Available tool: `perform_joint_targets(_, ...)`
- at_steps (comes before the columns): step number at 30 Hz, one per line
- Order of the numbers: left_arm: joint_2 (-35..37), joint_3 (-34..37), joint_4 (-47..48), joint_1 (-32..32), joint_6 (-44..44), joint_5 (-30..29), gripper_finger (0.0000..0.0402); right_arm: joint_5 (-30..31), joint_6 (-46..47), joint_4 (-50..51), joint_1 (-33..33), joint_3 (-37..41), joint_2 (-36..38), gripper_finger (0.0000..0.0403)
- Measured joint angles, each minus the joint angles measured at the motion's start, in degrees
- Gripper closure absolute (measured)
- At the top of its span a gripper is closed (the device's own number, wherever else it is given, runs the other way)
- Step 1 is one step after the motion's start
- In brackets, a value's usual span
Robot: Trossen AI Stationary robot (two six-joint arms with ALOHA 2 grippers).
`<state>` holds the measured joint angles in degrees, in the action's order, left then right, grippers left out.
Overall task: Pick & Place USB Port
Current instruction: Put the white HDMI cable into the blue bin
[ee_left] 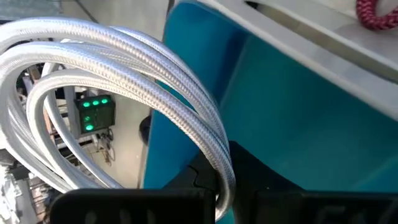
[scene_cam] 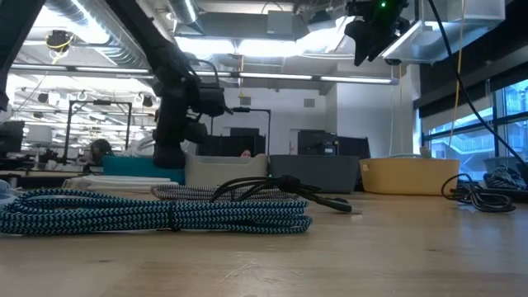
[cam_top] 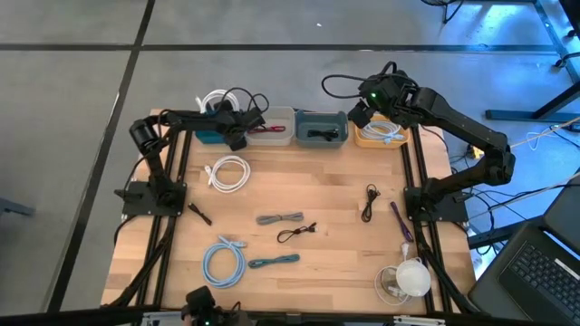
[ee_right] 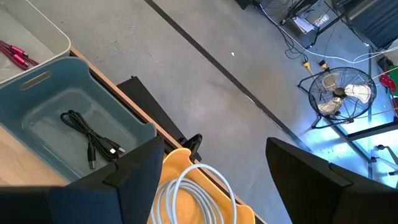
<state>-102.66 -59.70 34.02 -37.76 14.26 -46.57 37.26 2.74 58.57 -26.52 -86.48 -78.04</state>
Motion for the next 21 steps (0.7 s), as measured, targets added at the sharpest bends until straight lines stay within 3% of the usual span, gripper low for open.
perform_joint_targets(4,-0.06,0.0,0.02,-0.24,0.05,1.85,0.0383,0.0,0.0,0.0,0.0,0.0,0.0,0.0118)
perform_joint_targets(9,-0.04,-0.04,1.01,-1.16,1.77,7.65,0.0337,0.0,0.0,0.02,0.0,0.0,0.0,0.0118)
perform_joint_targets(16,0.22,-0.11,4.29,-1.15,2.59,4.4,0.028,0.0,0.05,0.02,0.02,0.0,0.0,0.0118)
perform_joint_targets(21,1.27,-0.09,7.44,-0.25,1.65,5.31,0.0254,0.0,0.24,0.02,0.02,0.0,0.0,0.0118)
